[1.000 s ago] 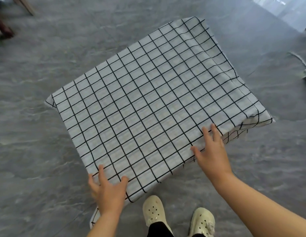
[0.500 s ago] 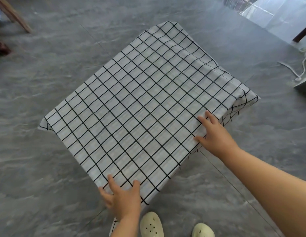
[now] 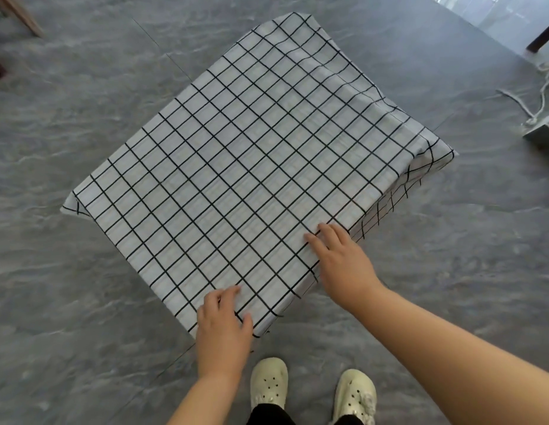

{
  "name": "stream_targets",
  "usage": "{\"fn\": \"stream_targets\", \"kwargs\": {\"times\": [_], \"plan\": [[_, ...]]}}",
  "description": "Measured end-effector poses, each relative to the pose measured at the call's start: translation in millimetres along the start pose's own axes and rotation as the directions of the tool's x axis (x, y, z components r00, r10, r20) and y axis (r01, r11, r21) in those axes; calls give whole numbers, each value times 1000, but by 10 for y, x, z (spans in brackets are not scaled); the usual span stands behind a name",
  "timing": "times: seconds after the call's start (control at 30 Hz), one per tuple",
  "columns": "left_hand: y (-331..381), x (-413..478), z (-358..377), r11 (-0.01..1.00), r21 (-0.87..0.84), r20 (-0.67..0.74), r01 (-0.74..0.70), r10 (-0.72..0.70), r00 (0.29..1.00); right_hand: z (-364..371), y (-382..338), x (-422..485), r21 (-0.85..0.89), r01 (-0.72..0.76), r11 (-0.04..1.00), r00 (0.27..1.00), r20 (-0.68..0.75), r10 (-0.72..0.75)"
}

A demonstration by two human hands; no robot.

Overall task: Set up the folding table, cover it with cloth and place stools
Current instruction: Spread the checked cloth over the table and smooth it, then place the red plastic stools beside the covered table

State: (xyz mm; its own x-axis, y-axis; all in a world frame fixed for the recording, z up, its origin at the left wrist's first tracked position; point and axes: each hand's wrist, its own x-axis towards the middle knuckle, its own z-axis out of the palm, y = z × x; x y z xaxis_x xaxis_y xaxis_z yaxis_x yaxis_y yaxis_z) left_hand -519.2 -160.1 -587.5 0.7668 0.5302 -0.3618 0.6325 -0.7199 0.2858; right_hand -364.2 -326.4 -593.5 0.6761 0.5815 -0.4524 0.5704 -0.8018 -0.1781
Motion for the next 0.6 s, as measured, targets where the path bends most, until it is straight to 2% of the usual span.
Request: {"fn": "stream_targets", "kwargs": {"times": [0.07, 0.17, 0.27, 0.37, 0.43, 0.53, 0.6], "plan": [[-27, 20, -53, 1000, 8, 63, -31, 30, 998, -47, 0, -18, 62, -14, 998, 1000, 2, 14], [10, 12, -186, 988, 112, 171, -110, 90, 981, -210, 20, -182, 179, -42, 983, 998, -43, 50], [189, -132, -384, 960, 133, 238, -246, 210, 948, -375, 77, -562, 367, -165, 915, 962, -144, 231], [484, -413, -588, 904, 64, 326, -423, 381, 865, -456, 195, -1169, 539, -325, 777, 872, -146, 467], [706, -635, -683, 873, -22, 389, -487, 456, 801, -435, 294, -1669, 643, -419, 641, 766, -129, 630], [1029, -1017, -674, 818, -135, 457, -559, 552, 697, -330, 407, -2483, 803, -479, 354, 499, -82, 863], [1249, -1308, -583, 781, -204, 497, -590, 602, 625, -200, 451, -3046, 847, -485, 218, 332, -52, 942]]}}
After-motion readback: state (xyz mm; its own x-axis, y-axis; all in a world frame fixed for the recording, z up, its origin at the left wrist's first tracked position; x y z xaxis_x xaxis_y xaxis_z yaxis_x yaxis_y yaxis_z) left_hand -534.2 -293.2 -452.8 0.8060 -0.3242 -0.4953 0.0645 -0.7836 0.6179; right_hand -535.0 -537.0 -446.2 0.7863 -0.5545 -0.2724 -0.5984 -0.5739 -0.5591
